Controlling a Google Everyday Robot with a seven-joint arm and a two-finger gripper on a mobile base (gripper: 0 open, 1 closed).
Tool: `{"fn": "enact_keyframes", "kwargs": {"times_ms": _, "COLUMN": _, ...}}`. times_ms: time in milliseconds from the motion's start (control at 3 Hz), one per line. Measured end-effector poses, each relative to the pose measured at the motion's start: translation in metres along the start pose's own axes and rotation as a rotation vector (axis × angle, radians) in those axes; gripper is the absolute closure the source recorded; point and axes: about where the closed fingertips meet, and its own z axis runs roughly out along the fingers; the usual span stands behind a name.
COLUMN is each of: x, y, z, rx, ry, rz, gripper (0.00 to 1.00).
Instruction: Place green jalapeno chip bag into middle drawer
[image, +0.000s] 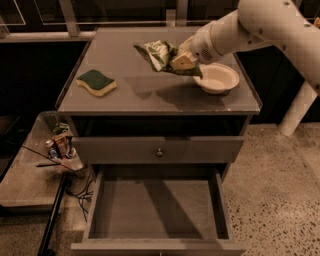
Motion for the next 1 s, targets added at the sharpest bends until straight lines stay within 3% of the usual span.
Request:
{"fn": "enact_keyframes", "kwargs": {"times_ms": 667, "x": 0.027, "y": 0.064, "z": -0.076, "rx": 0.059, "ry": -0.050, "rz": -0.013, "gripper": 1.00}}
{"fn": "enact_keyframes", "kwargs": {"times_ms": 1000, "x": 0.057, "y": 0.096, "z": -0.095, "rx": 0.067, "ry": -0.053, "rz": 0.018, "gripper": 1.00}}
